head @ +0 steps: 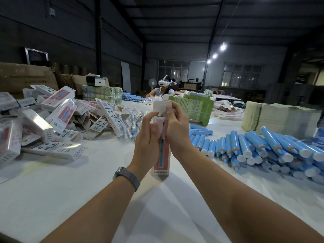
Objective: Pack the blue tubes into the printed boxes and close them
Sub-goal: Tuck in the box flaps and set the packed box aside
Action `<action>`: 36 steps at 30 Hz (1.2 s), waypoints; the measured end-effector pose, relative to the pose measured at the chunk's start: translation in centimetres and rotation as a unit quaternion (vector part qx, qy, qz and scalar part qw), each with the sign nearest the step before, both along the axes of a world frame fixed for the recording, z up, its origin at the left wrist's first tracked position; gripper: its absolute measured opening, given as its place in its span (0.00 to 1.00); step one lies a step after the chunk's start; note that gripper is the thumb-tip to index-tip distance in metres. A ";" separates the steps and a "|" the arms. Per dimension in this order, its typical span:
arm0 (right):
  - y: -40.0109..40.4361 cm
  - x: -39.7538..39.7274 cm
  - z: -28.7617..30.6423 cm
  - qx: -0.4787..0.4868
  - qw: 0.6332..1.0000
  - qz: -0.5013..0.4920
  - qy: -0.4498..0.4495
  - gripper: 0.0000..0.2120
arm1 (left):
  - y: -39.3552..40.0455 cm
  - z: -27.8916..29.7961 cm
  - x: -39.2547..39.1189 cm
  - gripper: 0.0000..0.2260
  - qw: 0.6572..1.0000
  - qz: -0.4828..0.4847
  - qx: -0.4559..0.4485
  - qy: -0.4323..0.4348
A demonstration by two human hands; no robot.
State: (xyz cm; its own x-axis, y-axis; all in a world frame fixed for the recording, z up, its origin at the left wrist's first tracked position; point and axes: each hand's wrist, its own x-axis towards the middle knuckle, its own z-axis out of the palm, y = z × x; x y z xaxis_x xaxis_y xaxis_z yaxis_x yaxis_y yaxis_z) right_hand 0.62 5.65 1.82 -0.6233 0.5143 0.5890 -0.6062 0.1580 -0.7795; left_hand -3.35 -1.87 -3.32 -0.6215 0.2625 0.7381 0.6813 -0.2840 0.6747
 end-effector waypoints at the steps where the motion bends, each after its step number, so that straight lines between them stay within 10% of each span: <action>1: 0.1 0.1 -0.1 -0.003 1.000 0.006 0.002 0.09 | 0.1 0.0 0.1 0.13 1.000 -0.003 -0.001 -0.001; 13: 0.4 0.9 1.6 -0.098 0.993 0.049 -0.046 0.21 | 0.3 0.2 -0.2 0.17 1.000 0.004 -0.010 -0.001; 36: 1.6 1.1 -0.8 0.034 0.995 0.053 -0.071 0.07 | -0.1 0.0 -0.4 0.14 0.999 0.009 -0.027 0.038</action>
